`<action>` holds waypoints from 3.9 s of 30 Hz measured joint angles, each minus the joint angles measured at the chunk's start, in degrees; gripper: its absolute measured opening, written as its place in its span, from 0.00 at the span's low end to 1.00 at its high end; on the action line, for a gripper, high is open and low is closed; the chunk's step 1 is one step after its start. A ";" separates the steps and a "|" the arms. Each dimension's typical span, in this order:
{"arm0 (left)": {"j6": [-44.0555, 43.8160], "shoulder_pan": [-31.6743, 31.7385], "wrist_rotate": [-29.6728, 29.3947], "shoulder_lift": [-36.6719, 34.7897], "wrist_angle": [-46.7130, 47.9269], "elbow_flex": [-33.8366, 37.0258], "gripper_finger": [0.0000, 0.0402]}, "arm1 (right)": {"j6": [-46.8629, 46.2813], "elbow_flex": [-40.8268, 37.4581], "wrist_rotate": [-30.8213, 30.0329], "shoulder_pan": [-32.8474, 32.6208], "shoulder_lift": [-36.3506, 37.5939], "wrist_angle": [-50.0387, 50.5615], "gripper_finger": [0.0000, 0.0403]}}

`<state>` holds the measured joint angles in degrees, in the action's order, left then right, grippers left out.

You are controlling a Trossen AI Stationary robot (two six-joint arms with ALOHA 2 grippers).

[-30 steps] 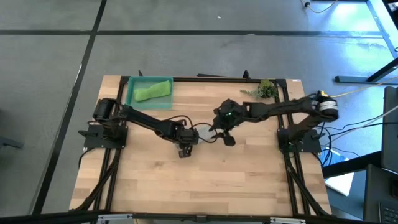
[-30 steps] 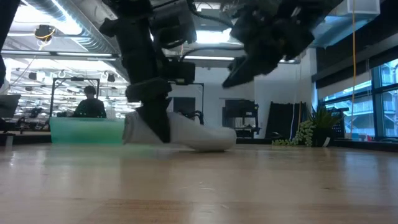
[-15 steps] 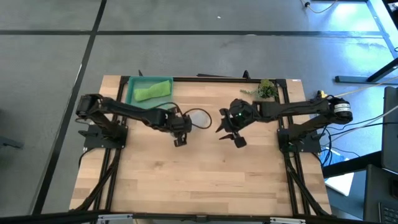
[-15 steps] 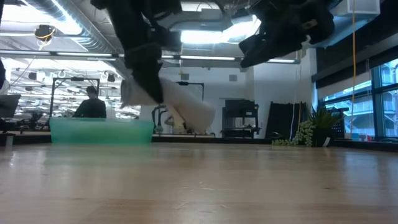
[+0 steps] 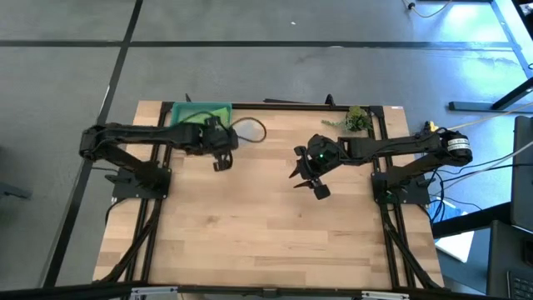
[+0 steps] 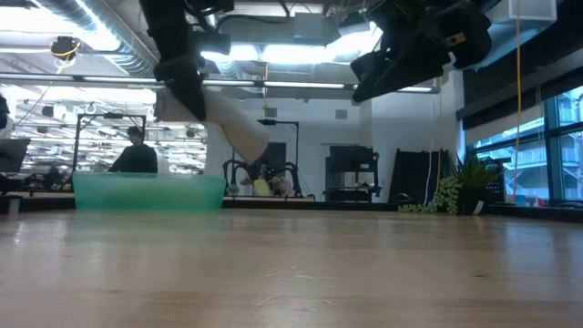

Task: Roll microfiber towels into tight, uniform cylinder then place into a basket
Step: Put the rolled gray towel into the light blue bin

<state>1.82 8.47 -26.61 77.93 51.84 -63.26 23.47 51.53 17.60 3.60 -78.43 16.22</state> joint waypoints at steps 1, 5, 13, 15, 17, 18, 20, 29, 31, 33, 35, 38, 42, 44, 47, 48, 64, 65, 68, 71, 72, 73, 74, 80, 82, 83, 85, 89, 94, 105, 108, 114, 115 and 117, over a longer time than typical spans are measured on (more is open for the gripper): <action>1.66 1.23 0.02 -0.56 0.35 0.00 0.12 | 0.08 0.00 -0.02 0.00 0.00 -0.04 0.43; 7.78 6.23 -0.05 -1.51 0.59 -0.02 0.12 | 0.49 0.00 -0.02 0.00 0.00 -0.07 0.43; 13.54 16.03 0.64 -1.36 8.20 -0.02 0.12 | 0.85 0.00 -0.04 0.00 0.00 -0.08 0.43; 14.18 18.34 0.69 -1.36 9.73 -0.02 0.12 | 0.85 0.00 -0.04 0.00 0.00 -0.08 0.43; 15.64 20.29 0.79 -1.36 10.23 -0.02 0.12 | 0.90 0.00 -0.06 0.00 0.00 -0.08 0.43; 16.85 21.05 1.01 -1.36 10.23 -0.02 0.12 | 0.97 0.00 -0.05 0.00 0.00 -0.08 0.43; 19.10 22.37 2.00 -1.38 9.49 0.45 0.12 | 1.02 0.00 -0.06 0.00 0.00 -0.08 0.43; 25.20 24.42 6.51 -1.36 1.74 9.55 0.12 | 1.26 0.00 -0.07 0.00 -0.02 -0.10 0.43; 26.77 24.43 7.38 -1.36 0.62 11.53 0.12 | 1.28 0.00 -0.08 0.00 -0.02 -0.10 0.43; 29.05 24.44 6.65 -1.36 1.21 13.28 0.12 | 1.28 0.00 -0.08 0.00 -0.02 -0.10 0.43; 32.08 24.44 5.78 -1.36 0.86 14.69 0.12 | 1.28 0.00 -0.10 0.04 -0.04 -0.11 0.43; 35.84 24.73 5.03 -1.41 -0.14 16.14 0.13 | 1.28 0.00 -0.13 0.04 -0.04 -0.22 0.43; 38.23 26.28 4.44 -1.49 -2.70 16.69 0.14 | 1.90 -0.02 -0.15 0.04 -0.04 -1.16 0.43; 38.12 26.92 4.26 -1.43 -5.43 16.78 0.14 | 2.09 -0.04 -0.15 0.04 -0.04 -1.91 0.43; 39.28 27.98 3.30 -1.29 -9.62 16.83 0.14 | 2.16 -0.04 -0.15 0.04 -0.07 -2.24 0.43; 40.38 28.15 2.35 -1.29 -10.06 16.83 0.14 | 2.16 -0.04 -0.14 0.04 -0.07 -2.28 0.43; 48.74 29.47 0.19 -0.64 -11.16 20.98 0.14 | 2.14 -0.11 -1.63 0.04 -2.36 -3.53 0.43; 48.79 29.68 0.21 -0.64 -11.12 21.23 0.14 | 2.15 -0.11 -3.18 0.02 -2.36 -4.35 0.43; 48.53 30.12 0.35 -0.66 -11.09 21.27 0.14 | 2.15 -0.09 -9.49 0.04 -2.36 -6.70 0.43; 48.53 30.32 0.47 -0.66 -11.17 21.27 0.14 | 2.14 -0.09 -15.97 0.04 -2.45 -8.91 0.43; 48.49 30.32 0.57 -0.66 -11.17 21.27 0.14 | 2.14 -0.09 -17.54 0.04 -2.47 -9.19 0.43; 48.48 30.32 0.59 -0.66 -11.16 21.27 0.14 | 2.14 -0.09 -18.41 0.04 -2.53 -8.98 0.43; 48.46 30.32 0.59 -0.66 -11.18 21.27 0.14 | 2.14 -0.09 -18.94 0.04 -2.58 -8.78 0.43; 48.33 30.32 0.69 -0.66 -11.19 21.27 0.14 | 2.14 -0.09 -19.03 0.02 -2.58 -8.80 0.43; 48.26 30.32 0.77 -0.66 -11.19 21.27 0.14 | 2.14 -0.09 -19.03 0.04 -2.58 -8.79 0.43; 48.26 30.32 0.77 -0.66 -11.20 21.27 0.14 | 2.14 -0.09 -19.03 0.04 -2.58 -8.78 0.43; 48.26 30.32 0.78 -0.66 -11.20 21.27 0.14 | 2.14 -0.09 -19.04 0.04 -2.58 -8.80 0.43; 48.26 30.32 0.79 -0.66 -11.20 21.27 0.16 | 2.14 -0.09 -19.03 0.04 -2.58 -8.78 0.43; 48.26 30.32 0.79 -0.66 -11.20 21.27 0.16 | 2.14 -0.09 -19.04 0.04 -2.58 -8.76 0.43; 45.64 30.32 3.53 -0.68 -10.97 21.24 0.16 | 2.11 -0.09 -19.03 0.04 -2.58 -8.75 0.43; 45.18 30.32 3.61 -0.68 -10.45 21.22 0.16 | 2.11 -0.09 -19.05 0.04 -2.58 -8.74 0.43; 45.20 30.30 3.61 -0.69 -10.37 21.20 0.16 | 2.11 -0.09 -19.05 0.03 -2.58 -8.74 0.43; 45.20 30.32 3.61 -0.69 -10.35 21.20 0.16 | 2.11 -0.09 -19.03 0.04 -2.58 -8.74 0.43; 45.18 30.50 3.66 -0.70 -10.35 21.20 0.16 | 2.11 -0.09 -19.05 0.02 -2.58 -8.74 0.43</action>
<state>47.01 38.97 -22.96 77.23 41.50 -42.06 25.58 51.44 -1.45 3.62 -81.01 7.49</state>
